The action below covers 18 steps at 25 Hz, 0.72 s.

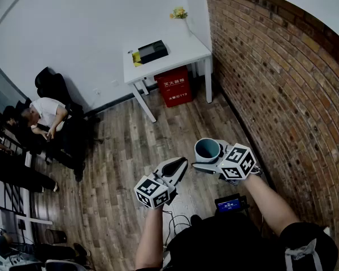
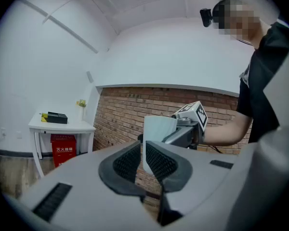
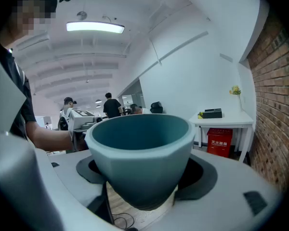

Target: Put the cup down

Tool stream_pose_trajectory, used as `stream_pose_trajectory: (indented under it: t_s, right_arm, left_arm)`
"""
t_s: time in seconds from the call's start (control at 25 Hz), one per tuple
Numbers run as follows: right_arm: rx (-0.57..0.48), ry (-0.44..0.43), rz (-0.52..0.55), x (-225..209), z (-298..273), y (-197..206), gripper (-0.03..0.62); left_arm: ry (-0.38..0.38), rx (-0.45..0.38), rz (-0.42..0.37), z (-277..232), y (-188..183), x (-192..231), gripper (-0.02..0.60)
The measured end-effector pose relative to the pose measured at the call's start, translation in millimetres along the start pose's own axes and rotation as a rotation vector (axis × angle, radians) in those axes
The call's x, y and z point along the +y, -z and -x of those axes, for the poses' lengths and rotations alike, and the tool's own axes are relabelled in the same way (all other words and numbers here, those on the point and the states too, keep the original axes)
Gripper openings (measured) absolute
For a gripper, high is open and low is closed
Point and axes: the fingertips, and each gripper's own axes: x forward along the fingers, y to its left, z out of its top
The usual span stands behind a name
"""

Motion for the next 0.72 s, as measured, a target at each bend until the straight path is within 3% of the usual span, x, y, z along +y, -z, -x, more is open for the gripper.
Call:
stream_pose_trajectory:
  t_s: [0.72]
  right_arm:
    - [0.006, -0.022, -0.029, 6.5, -1.1, 4.5, 0.385]
  left_arm:
    - [-0.003, 0.007, 0.007, 3.1, 5.4, -4.0, 0.023]
